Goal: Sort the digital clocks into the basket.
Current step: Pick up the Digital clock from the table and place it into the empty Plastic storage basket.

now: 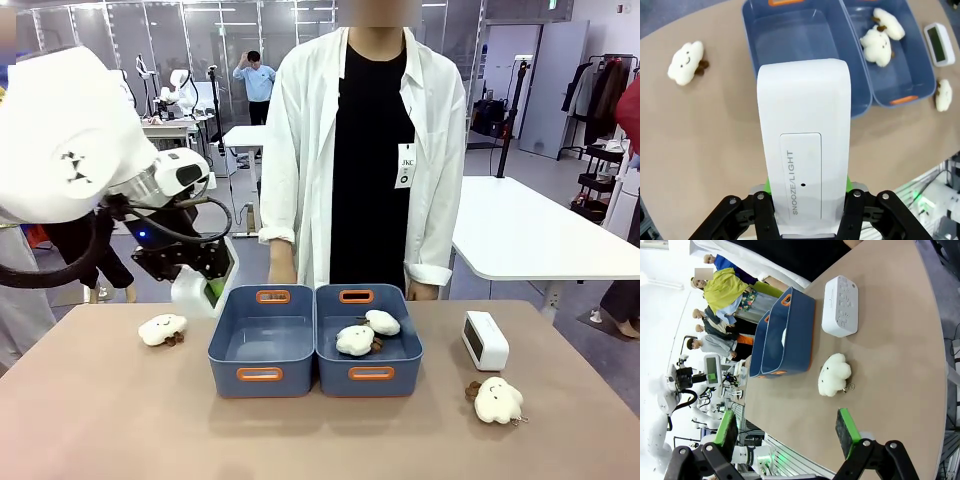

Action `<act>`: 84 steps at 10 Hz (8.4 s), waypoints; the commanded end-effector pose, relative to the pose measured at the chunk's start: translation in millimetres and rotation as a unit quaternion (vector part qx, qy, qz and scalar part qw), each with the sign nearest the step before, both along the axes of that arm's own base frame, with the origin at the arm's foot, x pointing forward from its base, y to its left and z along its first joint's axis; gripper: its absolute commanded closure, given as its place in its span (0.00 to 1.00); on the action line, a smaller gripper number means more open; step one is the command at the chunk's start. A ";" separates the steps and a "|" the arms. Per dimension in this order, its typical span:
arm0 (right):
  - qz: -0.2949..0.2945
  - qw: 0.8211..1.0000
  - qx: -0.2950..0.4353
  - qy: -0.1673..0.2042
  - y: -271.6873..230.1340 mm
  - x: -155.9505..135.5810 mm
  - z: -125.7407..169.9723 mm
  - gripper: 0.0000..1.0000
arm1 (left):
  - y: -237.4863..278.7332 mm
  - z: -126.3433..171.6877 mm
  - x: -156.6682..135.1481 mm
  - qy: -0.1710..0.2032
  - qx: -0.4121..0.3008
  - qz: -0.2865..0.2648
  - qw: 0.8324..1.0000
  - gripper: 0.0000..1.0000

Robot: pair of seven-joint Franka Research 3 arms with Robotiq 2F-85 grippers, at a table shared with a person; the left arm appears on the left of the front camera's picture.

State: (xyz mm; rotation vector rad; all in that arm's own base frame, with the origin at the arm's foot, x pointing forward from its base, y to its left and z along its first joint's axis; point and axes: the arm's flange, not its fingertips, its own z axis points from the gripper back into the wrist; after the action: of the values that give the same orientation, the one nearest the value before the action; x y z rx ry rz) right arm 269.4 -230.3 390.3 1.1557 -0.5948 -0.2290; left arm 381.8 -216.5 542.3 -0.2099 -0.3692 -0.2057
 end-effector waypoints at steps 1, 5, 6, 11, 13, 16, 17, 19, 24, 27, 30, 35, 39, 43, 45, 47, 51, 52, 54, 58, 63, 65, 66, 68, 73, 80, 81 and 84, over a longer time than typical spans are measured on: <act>0.003 1.000 0.000 -0.007 -1.3 -2.9 2.9 0.00 | -11.7 2.1 18.6 0.001 0.006 -0.001 1.000 0.50; 0.003 1.000 0.000 -0.007 -1.3 -2.9 2.9 0.00 | -6.4 -1.8 16.5 -0.001 0.010 -0.018 1.000 0.49; 0.003 1.000 0.000 -0.007 -1.3 -2.9 2.9 0.00 | -11.4 1.1 31.0 0.028 0.027 0.023 0.999 0.49; 0.003 1.000 0.000 -0.007 -1.3 -2.9 2.9 0.00 | -81.9 -41.6 129.6 0.100 0.036 0.082 0.991 0.49; 0.003 1.000 0.000 -0.007 -1.3 -2.9 2.9 0.00 | -94.3 -76.5 170.4 0.129 0.051 0.106 0.985 0.49; 0.003 1.000 0.000 -0.007 -1.3 -2.9 2.9 0.00 | -94.5 -122.4 209.5 0.169 0.058 0.117 0.977 0.49; 0.003 1.000 0.000 -0.007 -1.3 -2.9 2.9 0.00 | -93.0 -132.8 212.4 0.165 0.071 0.120 0.976 0.49; 0.003 1.000 0.000 -0.007 -1.3 -2.9 2.9 0.00 | -90.4 -154.0 217.4 0.164 0.100 0.133 0.972 0.49; 0.003 1.000 0.000 -0.007 -1.3 -2.9 2.9 0.00 | -81.6 -162.1 214.0 0.180 0.129 0.125 0.967 0.00; 0.003 1.000 0.000 -0.007 -1.3 -2.9 2.9 0.00 | -76.1 -138.0 194.9 0.167 0.109 0.112 0.974 0.00; 0.003 1.000 0.000 -0.007 -1.3 -2.9 2.9 0.00 | -84.2 -132.9 203.7 0.164 0.105 0.116 0.974 0.00; 0.003 1.000 0.000 -0.007 -1.3 -2.9 2.9 0.00 | -84.2 -132.9 203.7 0.164 0.105 0.116 0.974 0.00; 0.003 1.000 0.000 -0.007 -1.3 -2.9 2.9 0.00 | -41.6 -72.8 158.8 0.245 -0.045 0.030 0.968 0.00; 0.003 1.000 0.000 -0.007 -1.3 -2.9 2.9 0.00 | 121.0 -7.2 80.9 0.232 -0.296 -0.091 0.922 0.00; 0.003 1.000 0.000 -0.007 -1.3 -2.9 2.9 0.00 | 203.5 -13.2 42.7 0.173 -0.431 -0.132 0.876 0.00; 0.003 1.000 0.000 -0.007 -1.3 -2.9 2.9 0.00 | 303.0 -32.5 3.8 0.100 -0.550 -0.142 0.817 0.00; 0.003 1.000 0.000 -0.007 -1.3 -2.9 2.9 0.00 | 403.3 -102.9 -27.2 0.027 -0.584 -0.142 0.799 0.00; 0.003 1.000 0.000 -0.007 -1.3 -2.9 2.9 0.00 | 405.5 -101.2 -15.4 0.024 -0.578 -0.148 0.802 0.00; 0.003 1.000 0.000 -0.007 -1.3 -2.9 2.9 0.00 | 408.5 -113.4 -39.6 0.032 -0.591 -0.129 0.795 0.00; 0.003 1.000 0.000 -0.007 -1.3 -2.9 2.9 0.00 | 408.5 -113.4 -39.6 0.032 -0.591 -0.129 0.795 0.00; 0.003 1.000 0.000 -0.007 -1.3 -2.9 2.9 0.00 | 408.5 -113.4 -39.6 0.032 -0.591 -0.129 0.795 0.00; 0.003 1.000 0.000 -0.007 -1.3 -2.9 2.9 0.00 | 408.5 -113.4 -39.6 0.032 -0.591 -0.129 0.795 0.00; 0.003 1.000 0.000 -0.007 -1.3 -2.9 2.9 0.00 | 408.5 -113.4 -39.6 0.032 -0.591 -0.129 0.795 0.00; 0.003 1.000 0.000 -0.007 -1.3 -2.9 2.9 0.00 | 408.5 -113.4 -39.6 0.032 -0.591 -0.129 0.795 0.00; 0.003 1.000 0.000 -0.007 -1.3 -2.9 2.9 0.00 | 408.5 -113.4 -39.6 0.032 -0.591 -0.129 0.795 0.00; 0.074 0.994 -0.076 0.014 44.4 15.9 56.1 0.00 | 408.5 -113.4 -39.6 0.032 -0.591 -0.129 0.795 0.00; 0.062 0.997 -0.043 0.012 22.5 4.4 55.0 0.00 | 408.5 -113.4 -39.6 0.032 -0.591 -0.129 0.795 0.00; 0.009 0.999 0.052 -0.010 -57.0 -44.8 46.0 0.00 | 408.5 -113.4 -39.6 0.032 -0.591 -0.129 0.795 0.00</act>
State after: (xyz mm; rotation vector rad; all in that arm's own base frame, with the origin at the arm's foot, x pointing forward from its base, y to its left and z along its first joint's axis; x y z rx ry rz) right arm 226.1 -264.6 432.8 1.1994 -0.5728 -0.2256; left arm 348.4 192.8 424.0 -1.5224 -0.3660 -0.2116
